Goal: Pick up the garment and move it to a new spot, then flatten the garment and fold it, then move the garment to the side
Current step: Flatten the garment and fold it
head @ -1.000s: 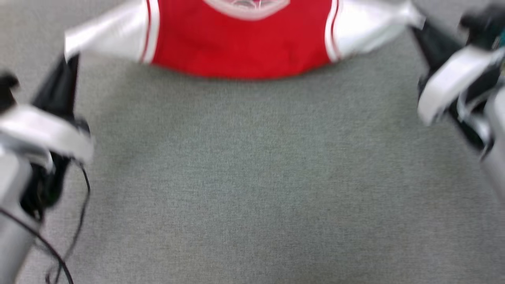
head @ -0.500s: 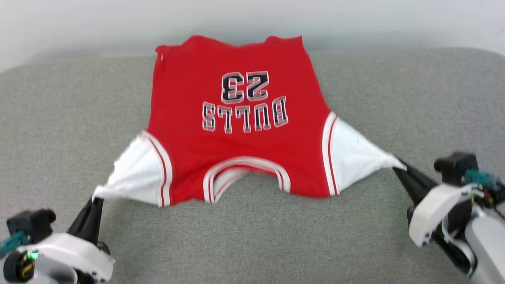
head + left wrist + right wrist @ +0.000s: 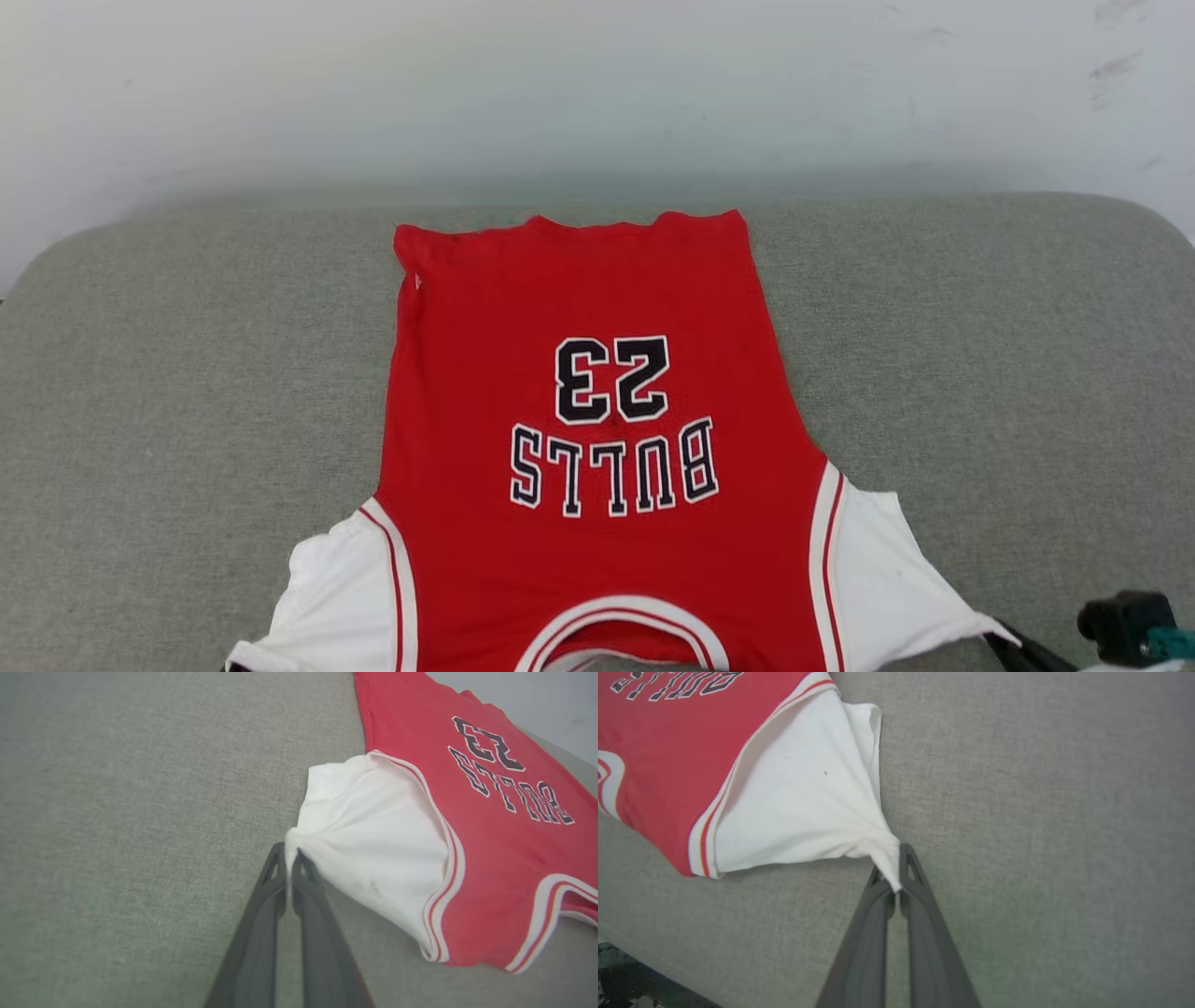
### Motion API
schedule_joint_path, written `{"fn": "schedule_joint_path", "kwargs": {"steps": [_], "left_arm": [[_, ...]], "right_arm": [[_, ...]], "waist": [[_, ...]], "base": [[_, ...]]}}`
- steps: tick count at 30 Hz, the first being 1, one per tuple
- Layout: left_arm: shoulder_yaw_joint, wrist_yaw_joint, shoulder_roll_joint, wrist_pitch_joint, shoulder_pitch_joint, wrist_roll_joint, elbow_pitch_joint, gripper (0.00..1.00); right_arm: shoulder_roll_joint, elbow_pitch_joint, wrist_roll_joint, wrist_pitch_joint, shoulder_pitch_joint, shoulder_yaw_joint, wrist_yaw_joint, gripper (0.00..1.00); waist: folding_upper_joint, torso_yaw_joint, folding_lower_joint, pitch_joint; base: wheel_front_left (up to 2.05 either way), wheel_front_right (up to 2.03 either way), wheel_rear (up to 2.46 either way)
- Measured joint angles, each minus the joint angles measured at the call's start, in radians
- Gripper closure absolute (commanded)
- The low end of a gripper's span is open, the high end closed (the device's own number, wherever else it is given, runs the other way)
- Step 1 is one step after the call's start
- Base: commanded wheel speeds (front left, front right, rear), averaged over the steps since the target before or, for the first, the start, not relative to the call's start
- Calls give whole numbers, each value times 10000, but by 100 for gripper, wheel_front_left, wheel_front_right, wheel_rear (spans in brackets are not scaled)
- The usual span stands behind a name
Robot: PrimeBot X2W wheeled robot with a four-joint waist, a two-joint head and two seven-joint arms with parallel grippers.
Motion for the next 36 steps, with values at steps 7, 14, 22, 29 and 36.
{"fn": "schedule_joint_path", "kwargs": {"steps": [7, 14, 22, 29, 36], "left_arm": [[209, 13, -313, 0, 522, -138, 314, 100], [313, -46, -479, 0, 571, 102, 393, 100], [439, -88, -771, -2, 296, 539, 219, 100], [575, -86, -932, 0, -64, 1024, -205, 100], [426, -134, -1066, 0, -916, 1507, -593, 100]], "right_arm": [[90, -495, 4, 353, 1331, -489, 0, 100], [316, -844, 50, 639, 1593, -694, 0, 100], [698, -1574, -472, 604, 940, -1557, -2, 0], [499, -2727, -901, 991, -754, -2734, -4, 0], [240, -3206, -775, 2370, -3703, -3091, -6, 0]], "waist": [[-1, -62, 1, -61], [0, -72, 2, -79], [0, 7, 3, -49], [0, 245, 4, 208], [0, 739, 4, 844]], "base": [[0, 0, 0], [0, 0, 0], [0, 0, 0], [0, 0, 0], [0, 0, 0]]}}
